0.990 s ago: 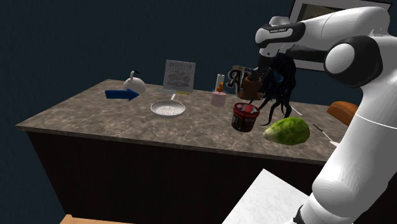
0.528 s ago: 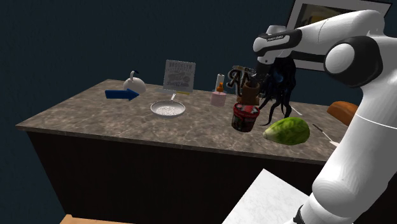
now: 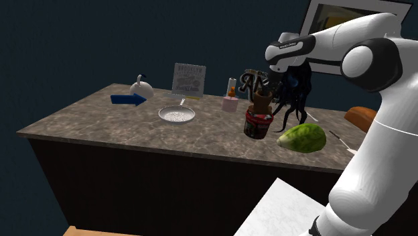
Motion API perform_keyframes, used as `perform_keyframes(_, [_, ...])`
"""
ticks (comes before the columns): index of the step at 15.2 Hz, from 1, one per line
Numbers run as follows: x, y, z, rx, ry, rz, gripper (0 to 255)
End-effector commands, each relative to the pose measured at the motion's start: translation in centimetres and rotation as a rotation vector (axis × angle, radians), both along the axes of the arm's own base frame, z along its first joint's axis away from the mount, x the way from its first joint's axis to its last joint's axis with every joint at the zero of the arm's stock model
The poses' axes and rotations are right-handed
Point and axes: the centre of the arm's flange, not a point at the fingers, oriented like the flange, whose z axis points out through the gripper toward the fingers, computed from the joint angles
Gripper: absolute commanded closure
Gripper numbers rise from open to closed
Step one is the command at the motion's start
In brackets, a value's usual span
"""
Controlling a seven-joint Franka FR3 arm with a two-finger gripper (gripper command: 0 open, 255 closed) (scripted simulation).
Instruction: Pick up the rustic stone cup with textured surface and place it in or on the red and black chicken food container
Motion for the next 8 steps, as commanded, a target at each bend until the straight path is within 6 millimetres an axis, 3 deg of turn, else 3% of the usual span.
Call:
perform_keyframes(1, [-0.01,0.0,0.05,-0.001,-0.001,0.0,255])
perform_keyframes(3, [-0.01,0.0,0.05,-0.001,-0.001,0.0,255])
perform_keyframes(4, [-0.01,-0.02,0.05,-0.001,-0.001,0.0,0])
perform_keyframes(8, [-0.01,-0.03,0.04,-0.001,-0.001,0.0,0])
